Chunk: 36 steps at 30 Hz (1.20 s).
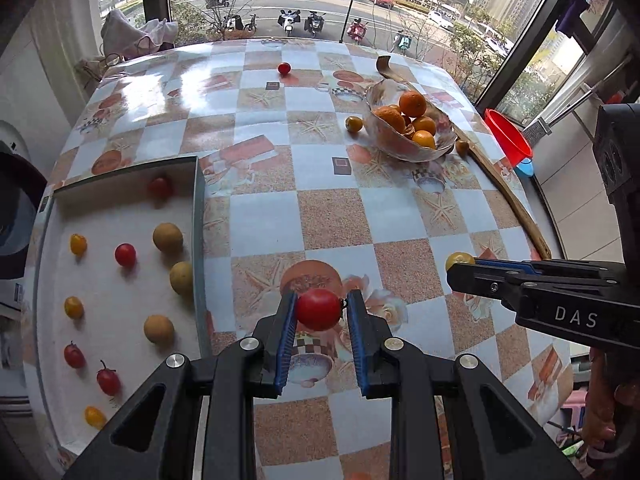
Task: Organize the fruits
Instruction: 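Carry both tomatoes into the white tray and open both tools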
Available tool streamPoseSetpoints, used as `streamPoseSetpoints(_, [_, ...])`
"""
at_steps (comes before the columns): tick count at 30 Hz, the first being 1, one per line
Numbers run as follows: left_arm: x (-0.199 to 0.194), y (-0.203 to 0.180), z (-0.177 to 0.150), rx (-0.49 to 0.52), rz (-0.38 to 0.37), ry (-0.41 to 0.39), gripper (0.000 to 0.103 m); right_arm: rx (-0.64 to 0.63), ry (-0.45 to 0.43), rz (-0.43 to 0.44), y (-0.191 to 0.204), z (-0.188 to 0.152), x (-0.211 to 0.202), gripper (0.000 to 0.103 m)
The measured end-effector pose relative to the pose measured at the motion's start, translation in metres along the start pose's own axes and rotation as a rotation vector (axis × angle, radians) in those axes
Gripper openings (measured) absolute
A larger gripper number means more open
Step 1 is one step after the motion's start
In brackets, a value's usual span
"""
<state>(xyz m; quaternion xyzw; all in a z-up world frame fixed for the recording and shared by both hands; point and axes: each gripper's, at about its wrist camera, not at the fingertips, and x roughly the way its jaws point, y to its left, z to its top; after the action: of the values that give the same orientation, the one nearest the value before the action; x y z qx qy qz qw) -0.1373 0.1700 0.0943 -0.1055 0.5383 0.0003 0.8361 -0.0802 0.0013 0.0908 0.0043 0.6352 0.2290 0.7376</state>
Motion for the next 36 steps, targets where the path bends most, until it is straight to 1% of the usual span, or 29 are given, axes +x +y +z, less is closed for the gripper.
streamPoseSetpoints(9, [-0.039, 0.086, -0.037, -0.161, 0.116, -0.007, 0.027, -0.115, 0.030, 0.050, 0.080, 0.011, 0.009, 0.022])
streamPoseSetpoints(12, [-0.044, 0.109, -0.051, -0.209, 0.146, 0.005, 0.027, -0.153, 0.050, 0.073, 0.106, 0.016, 0.017, 0.022])
streamPoseSetpoints(16, [-0.039, 0.131, -0.069, -0.245, 0.165, 0.040, 0.027, -0.195, 0.085, 0.095, 0.137, 0.023, 0.033, 0.022])
streamPoseSetpoints(20, [-0.027, 0.141, -0.083, -0.269, 0.167, 0.081, 0.027, -0.240, 0.126, 0.100, 0.162, 0.028, 0.054, 0.022])
streamPoseSetpoints(27, [-0.006, 0.137, -0.092, -0.260, 0.169, 0.126, 0.027, -0.316, 0.181, 0.082, 0.200, 0.036, 0.099, 0.022])
streamPoseSetpoints(33, [0.009, 0.139, -0.095, -0.266, 0.187, 0.161, 0.027, -0.353, 0.206, 0.052, 0.218, 0.043, 0.128, 0.022])
streamPoseSetpoints(36, [0.011, 0.138, -0.096, -0.265, 0.194, 0.157, 0.027, -0.367, 0.224, 0.028, 0.224, 0.046, 0.144, 0.022])
